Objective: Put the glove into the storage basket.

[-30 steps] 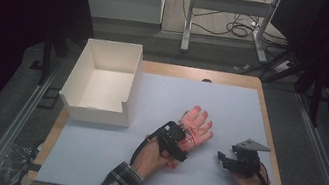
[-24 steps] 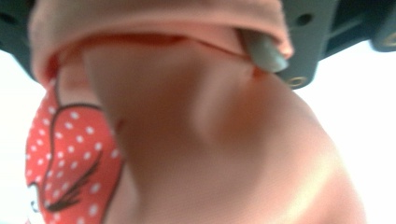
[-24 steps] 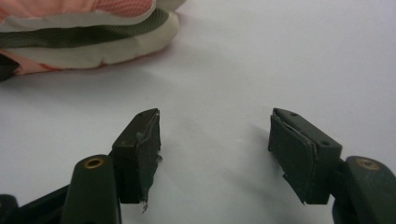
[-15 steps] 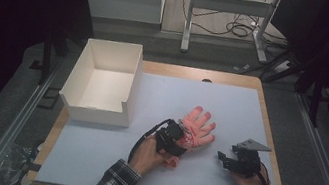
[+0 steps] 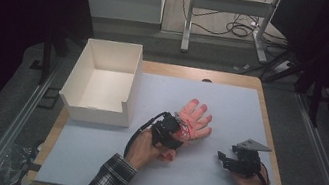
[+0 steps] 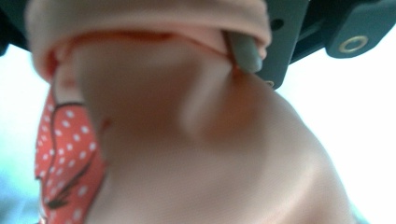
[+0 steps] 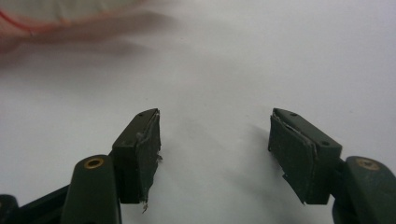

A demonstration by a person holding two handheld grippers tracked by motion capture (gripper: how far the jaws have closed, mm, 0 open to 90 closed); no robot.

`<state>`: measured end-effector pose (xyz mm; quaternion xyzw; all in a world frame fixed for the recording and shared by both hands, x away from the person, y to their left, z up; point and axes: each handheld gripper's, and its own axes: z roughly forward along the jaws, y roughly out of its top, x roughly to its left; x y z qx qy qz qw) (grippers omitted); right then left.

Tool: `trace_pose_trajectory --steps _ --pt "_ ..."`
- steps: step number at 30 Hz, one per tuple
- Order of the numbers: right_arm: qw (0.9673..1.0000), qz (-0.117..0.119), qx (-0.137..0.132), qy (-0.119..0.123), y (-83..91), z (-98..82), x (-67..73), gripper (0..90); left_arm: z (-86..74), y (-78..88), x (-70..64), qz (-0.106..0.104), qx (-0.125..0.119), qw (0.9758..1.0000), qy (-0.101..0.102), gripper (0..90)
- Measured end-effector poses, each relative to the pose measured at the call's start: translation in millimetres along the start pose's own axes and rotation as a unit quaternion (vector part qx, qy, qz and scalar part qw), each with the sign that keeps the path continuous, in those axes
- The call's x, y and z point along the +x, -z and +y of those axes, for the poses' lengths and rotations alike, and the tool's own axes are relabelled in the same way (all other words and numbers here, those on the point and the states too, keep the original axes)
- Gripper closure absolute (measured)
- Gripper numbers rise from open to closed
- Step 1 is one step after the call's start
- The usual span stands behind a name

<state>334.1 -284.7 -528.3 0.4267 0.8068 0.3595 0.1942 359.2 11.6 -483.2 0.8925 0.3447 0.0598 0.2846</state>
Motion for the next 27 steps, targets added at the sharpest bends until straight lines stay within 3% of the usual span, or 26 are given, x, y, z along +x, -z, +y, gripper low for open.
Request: trace_pose_trajectory --steps 5,19,27 --pt "0.9998 -0.011 0.004 0.015 -0.9 0.2 2.9 34.3 4.1 14.0 10.0 0.012 -0.001 0.9999 0.005 56.1" --pt "0.9997 -0.001 0.010 0.024 -2.3 0.4 4.7 25.4 15.9 59.1 41.7 0.033 -0.011 0.9988 0.035 55.6" --pt "0.9996 -0.004 0.013 0.025 -3.2 0.5 5.2 21.4 25.8 102.3 64.6 0.054 -0.022 0.9967 0.056 55.5"
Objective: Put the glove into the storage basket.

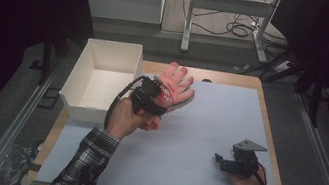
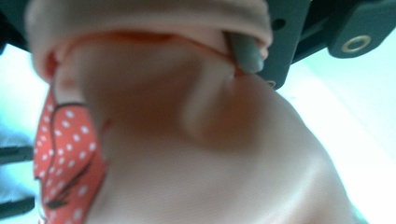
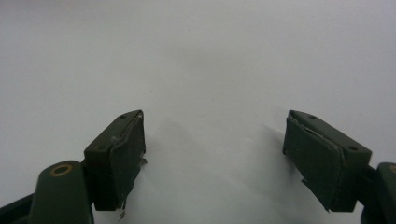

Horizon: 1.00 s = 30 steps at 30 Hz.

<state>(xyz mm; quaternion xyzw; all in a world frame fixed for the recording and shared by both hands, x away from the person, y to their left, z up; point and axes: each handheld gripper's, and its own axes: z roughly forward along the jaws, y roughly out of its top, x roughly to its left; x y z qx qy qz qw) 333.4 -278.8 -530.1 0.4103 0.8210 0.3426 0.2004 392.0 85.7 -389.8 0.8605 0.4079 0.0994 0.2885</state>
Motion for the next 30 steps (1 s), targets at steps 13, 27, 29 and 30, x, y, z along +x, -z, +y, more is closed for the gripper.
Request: trace_pose_trajectory --steps 13,27,29,30 --pt "1.0000 0.001 0.001 -0.002 0.0 0.0 -0.1 21.3 8.5 68.1 59.3 0.066 -0.024 0.9954 0.065 54.8" --pt "1.0000 0.001 0.000 -0.001 -0.2 0.0 -0.4 21.4 -28.3 60.8 124.5 0.127 -0.035 0.9784 0.159 53.7" --pt "1.0000 0.001 0.000 -0.002 -0.2 0.0 -0.4 21.4 -33.0 48.9 131.5 0.132 -0.036 0.9757 0.172 53.4" --pt "1.0000 0.000 0.000 -0.001 -0.2 0.0 -0.4 21.3 -34.1 44.9 133.7 0.134 -0.036 0.9753 0.172 53.3"
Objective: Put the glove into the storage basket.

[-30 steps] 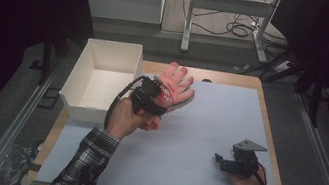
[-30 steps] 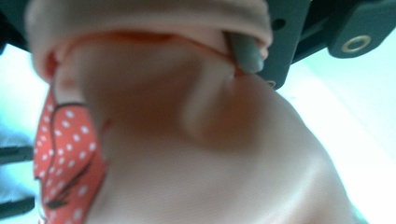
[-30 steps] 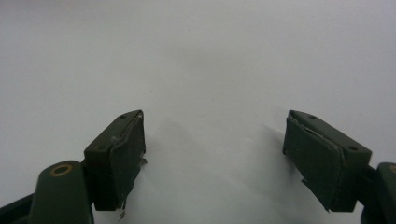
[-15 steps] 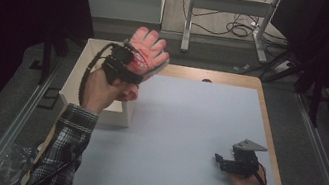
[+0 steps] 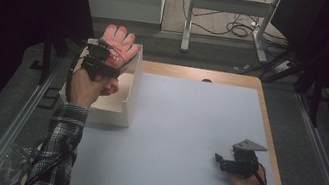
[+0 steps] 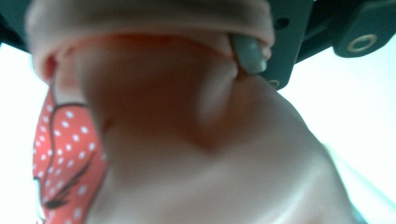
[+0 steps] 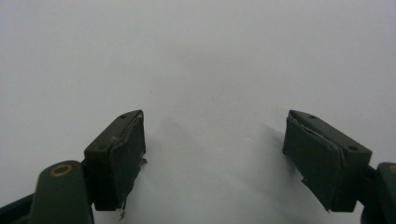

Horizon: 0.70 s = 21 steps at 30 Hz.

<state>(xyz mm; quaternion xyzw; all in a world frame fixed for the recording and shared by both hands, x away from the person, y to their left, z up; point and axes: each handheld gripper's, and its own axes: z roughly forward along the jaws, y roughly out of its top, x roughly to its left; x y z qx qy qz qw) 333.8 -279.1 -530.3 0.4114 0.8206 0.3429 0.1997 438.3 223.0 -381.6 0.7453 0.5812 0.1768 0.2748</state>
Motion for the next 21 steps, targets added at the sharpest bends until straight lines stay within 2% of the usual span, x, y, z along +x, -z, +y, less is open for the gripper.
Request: trace_pose_trajectory --steps 11,15,17,21 --pt "1.0000 0.001 0.000 -0.001 0.0 -0.1 -0.1 21.4 -7.2 -63.4 12.5 0.027 0.026 0.9989 0.030 52.0" --pt "1.0000 0.001 0.000 -0.001 0.0 -0.1 -0.2 21.4 -7.9 -86.6 12.0 0.036 0.052 0.9975 0.032 51.8" --pt "1.0000 0.001 0.000 -0.001 0.0 -0.1 -0.2 21.4 -7.7 -94.5 11.6 0.038 0.061 0.9967 0.038 51.5" --pt "1.0000 0.001 -0.001 -0.001 0.0 -0.1 -0.2 21.4 -7.0 -107.4 9.6 0.045 0.082 0.9950 0.035 50.2"
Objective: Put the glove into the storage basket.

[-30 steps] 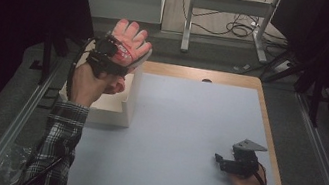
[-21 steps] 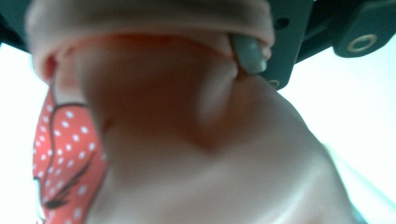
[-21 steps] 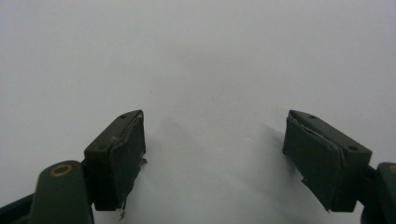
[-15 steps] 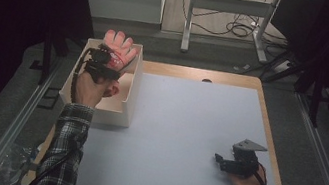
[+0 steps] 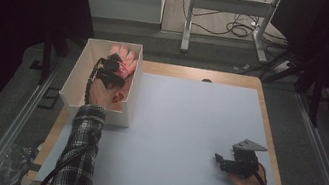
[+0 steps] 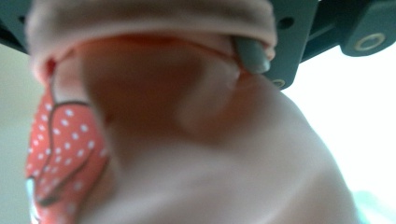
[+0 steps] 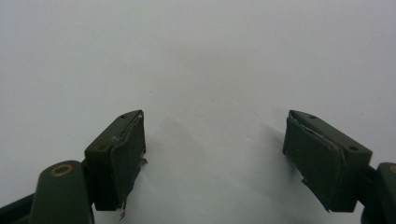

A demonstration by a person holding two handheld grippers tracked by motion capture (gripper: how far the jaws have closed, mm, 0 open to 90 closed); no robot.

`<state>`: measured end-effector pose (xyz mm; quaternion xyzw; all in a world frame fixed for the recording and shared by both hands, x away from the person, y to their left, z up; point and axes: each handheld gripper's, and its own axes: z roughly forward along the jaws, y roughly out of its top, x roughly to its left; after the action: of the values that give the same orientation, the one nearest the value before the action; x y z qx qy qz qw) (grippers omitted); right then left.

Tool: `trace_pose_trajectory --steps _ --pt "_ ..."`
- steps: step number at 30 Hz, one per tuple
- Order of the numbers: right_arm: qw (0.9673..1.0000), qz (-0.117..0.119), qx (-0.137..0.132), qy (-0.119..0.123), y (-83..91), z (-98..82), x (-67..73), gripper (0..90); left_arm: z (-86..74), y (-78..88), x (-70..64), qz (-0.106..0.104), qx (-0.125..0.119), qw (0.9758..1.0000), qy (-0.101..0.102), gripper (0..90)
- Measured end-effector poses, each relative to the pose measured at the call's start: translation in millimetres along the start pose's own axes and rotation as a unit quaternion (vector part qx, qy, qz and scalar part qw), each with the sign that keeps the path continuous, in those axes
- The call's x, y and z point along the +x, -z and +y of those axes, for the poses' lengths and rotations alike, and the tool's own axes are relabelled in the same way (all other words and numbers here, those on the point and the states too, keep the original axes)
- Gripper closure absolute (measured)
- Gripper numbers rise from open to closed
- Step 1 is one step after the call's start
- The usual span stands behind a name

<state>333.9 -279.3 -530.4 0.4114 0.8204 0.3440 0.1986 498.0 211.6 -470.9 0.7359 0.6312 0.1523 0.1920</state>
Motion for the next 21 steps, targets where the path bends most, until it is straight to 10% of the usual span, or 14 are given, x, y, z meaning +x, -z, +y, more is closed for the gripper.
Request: trace_pose_trajectory --steps 9,14,21 --pt "1.0000 0.000 0.000 0.000 0.0 0.0 0.0 21.4 -3.5 -13.8 -3.8 -0.014 0.048 0.9988 0.003 46.2" --pt "1.0000 0.000 0.000 0.000 0.0 0.0 0.0 21.4 -5.9 -24.2 -3.4 -0.016 0.077 0.9969 0.003 27.1" --pt "1.0000 0.000 0.000 0.000 0.0 0.0 0.0 21.4 -6.4 -10.9 -3.6 -0.013 0.049 0.9987 -0.003 11.9"
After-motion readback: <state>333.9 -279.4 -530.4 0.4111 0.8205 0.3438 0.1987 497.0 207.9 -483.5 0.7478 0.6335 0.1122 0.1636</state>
